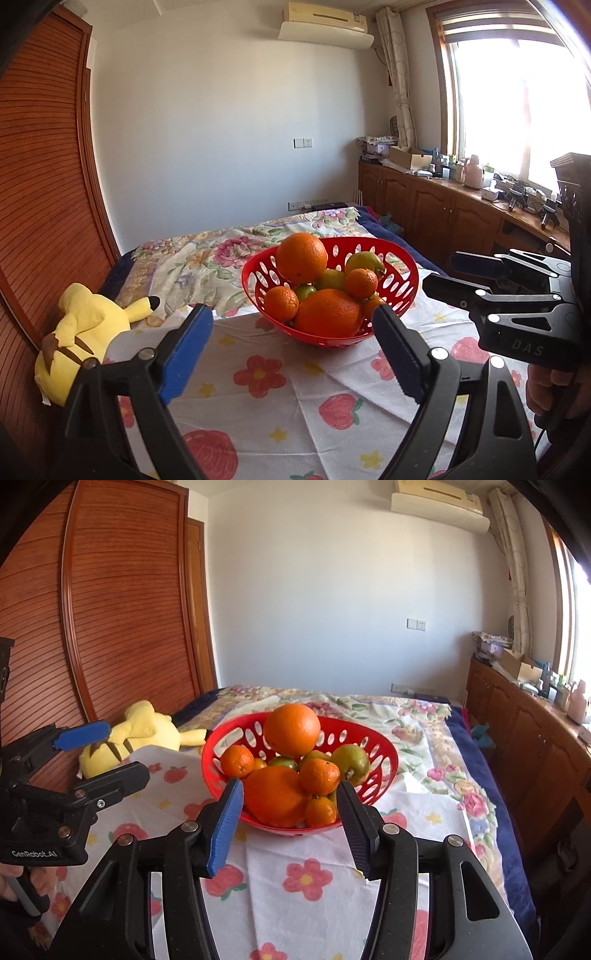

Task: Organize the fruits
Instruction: 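Withdraw both open tools back from the basket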

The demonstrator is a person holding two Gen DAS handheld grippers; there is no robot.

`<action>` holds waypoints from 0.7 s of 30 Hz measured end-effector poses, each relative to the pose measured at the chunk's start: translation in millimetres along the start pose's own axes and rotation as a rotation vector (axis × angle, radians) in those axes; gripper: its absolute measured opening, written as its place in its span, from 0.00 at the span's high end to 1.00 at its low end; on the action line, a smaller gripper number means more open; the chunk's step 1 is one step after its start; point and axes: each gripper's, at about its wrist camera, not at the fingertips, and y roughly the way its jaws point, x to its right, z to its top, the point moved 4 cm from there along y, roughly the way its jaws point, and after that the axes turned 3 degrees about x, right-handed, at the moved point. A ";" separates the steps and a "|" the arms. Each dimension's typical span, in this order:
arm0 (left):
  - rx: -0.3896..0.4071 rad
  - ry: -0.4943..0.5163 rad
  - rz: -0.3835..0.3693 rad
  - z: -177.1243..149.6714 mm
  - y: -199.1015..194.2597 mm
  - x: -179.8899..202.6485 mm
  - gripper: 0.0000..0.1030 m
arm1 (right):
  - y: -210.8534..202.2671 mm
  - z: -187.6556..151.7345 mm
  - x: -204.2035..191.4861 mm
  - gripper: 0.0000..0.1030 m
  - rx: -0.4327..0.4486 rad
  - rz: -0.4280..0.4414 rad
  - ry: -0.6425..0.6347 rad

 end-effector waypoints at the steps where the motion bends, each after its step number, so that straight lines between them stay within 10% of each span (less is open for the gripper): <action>1: 0.006 -0.005 0.003 0.6 -4.2 -1.2 0.10 | -4.3 1.1 -1.1 0.46 0.009 -0.004 0.001; 21: 0.055 -0.019 0.095 -12.5 -75.3 0.7 0.09 | -76.7 -4.0 -20.0 0.19 0.121 -0.060 0.025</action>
